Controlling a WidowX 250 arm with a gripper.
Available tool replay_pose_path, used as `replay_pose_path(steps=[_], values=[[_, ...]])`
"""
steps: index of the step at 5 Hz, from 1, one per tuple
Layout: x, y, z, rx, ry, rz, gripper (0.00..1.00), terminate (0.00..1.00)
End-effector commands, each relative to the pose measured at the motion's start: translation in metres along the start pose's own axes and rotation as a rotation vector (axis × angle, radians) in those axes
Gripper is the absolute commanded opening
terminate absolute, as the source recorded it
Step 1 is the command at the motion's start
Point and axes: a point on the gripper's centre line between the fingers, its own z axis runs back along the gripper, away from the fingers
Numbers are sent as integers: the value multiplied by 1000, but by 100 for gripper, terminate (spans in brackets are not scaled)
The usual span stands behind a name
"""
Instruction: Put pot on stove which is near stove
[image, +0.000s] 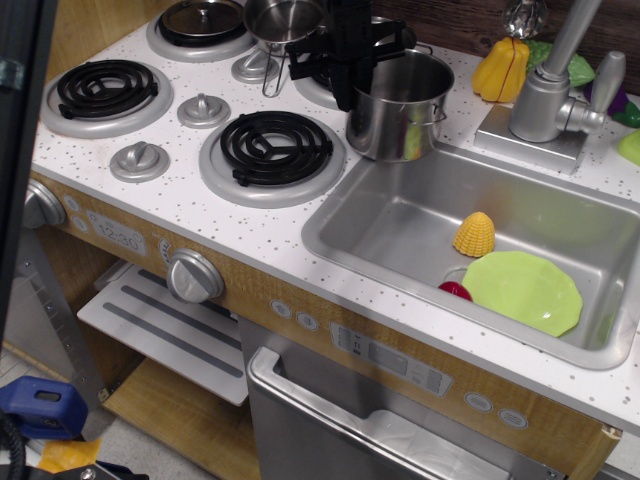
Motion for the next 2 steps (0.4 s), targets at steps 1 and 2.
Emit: replay_pose_path(steps=[1,2], values=[[-12,-16,64,-45,113,2,0,0],[-14,-40,84,-101,124,8,0,0]])
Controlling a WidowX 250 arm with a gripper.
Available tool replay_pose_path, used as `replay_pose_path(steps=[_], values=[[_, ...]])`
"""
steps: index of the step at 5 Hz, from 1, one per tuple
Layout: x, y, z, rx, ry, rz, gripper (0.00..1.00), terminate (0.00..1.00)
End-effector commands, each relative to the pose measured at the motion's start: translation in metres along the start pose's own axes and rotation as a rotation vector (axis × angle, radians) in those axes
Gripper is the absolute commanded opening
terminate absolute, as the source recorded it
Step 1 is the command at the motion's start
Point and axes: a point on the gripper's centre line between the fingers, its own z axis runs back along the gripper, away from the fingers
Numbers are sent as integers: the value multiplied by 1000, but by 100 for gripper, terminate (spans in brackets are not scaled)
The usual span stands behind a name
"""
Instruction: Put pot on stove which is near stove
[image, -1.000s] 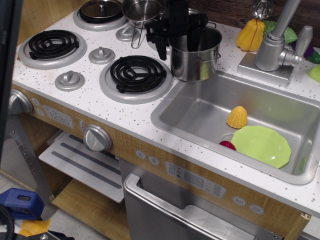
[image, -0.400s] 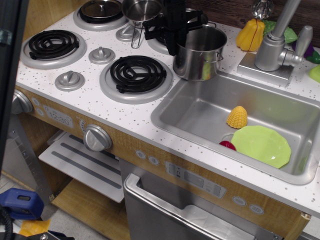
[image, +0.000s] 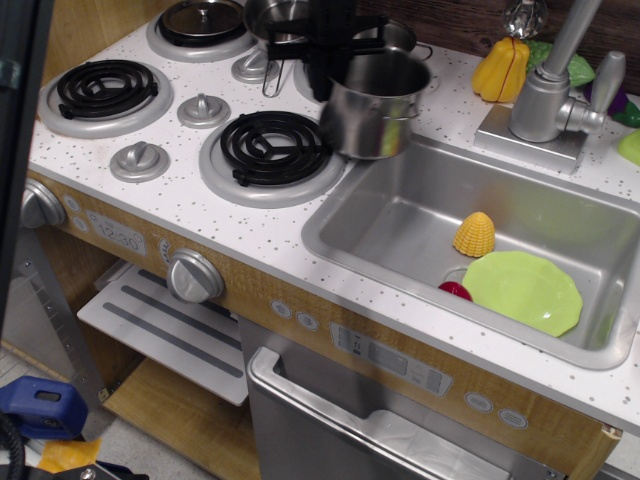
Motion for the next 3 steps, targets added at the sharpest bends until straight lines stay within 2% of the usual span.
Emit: replay_pose_path(steps=[1,2,3], values=[[-8,-48,67,17,146,34,0,0],[-6,-72,68,1,157,47,0,0],[5,-90,60,22,151,73,0,0]])
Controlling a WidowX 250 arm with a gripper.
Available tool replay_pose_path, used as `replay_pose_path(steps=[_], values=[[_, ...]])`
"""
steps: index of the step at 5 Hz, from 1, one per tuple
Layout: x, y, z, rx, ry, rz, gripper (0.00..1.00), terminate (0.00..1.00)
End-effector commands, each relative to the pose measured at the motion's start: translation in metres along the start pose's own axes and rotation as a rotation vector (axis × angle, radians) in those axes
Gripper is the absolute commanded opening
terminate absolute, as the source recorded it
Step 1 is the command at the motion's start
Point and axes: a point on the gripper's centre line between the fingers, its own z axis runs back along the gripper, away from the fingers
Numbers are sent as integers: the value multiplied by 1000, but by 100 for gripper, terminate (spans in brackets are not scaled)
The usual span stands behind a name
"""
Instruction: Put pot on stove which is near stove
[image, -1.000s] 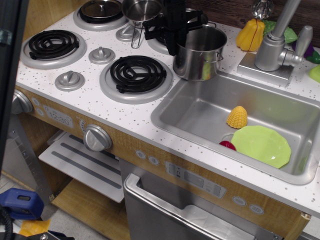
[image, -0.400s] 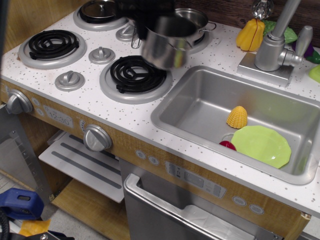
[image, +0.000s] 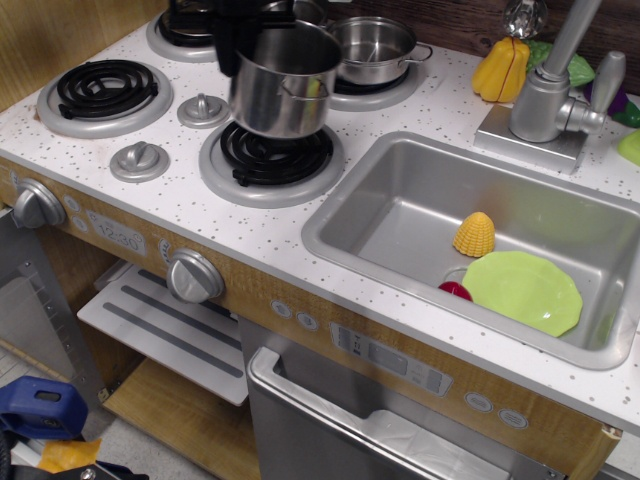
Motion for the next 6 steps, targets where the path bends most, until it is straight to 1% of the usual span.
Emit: replay_pose_path(steps=[1,2,3,5,6], values=[[7,-18,23,86,107,40,0,0],[8,-20,14,115,96,36,0,0],[7,-16,9,144,104,28,0,0],[3,-9,3,177,119,10,0,0],[2,-5,0,202,133,0,100,0]])
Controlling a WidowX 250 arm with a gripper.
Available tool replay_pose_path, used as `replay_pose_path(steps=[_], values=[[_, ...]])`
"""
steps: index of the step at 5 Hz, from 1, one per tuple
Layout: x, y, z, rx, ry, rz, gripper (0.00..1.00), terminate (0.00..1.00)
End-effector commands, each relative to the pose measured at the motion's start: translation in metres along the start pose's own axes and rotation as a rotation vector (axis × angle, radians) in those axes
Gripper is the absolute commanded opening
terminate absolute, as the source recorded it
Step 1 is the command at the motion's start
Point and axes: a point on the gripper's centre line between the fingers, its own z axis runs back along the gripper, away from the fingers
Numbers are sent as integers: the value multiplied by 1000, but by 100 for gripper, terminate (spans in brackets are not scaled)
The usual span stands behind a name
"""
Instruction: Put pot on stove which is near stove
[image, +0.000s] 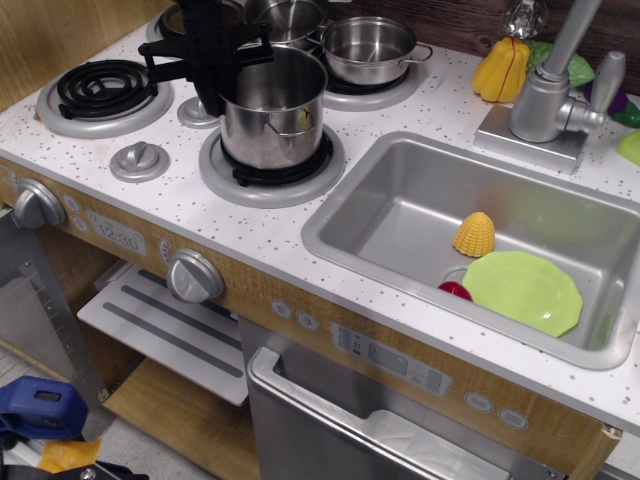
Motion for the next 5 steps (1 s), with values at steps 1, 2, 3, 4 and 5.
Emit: replay_pose_path(steps=[1,2,3,4,5], values=[[-8,2,25,33,74,-14,100,0],[-8,2,25,33,74,-14,100,0],[-8,2,25,33,74,-14,100,0],[-8,2,25,33,74,-14,100,0],[-8,2,25,33,74,-14,100,100]])
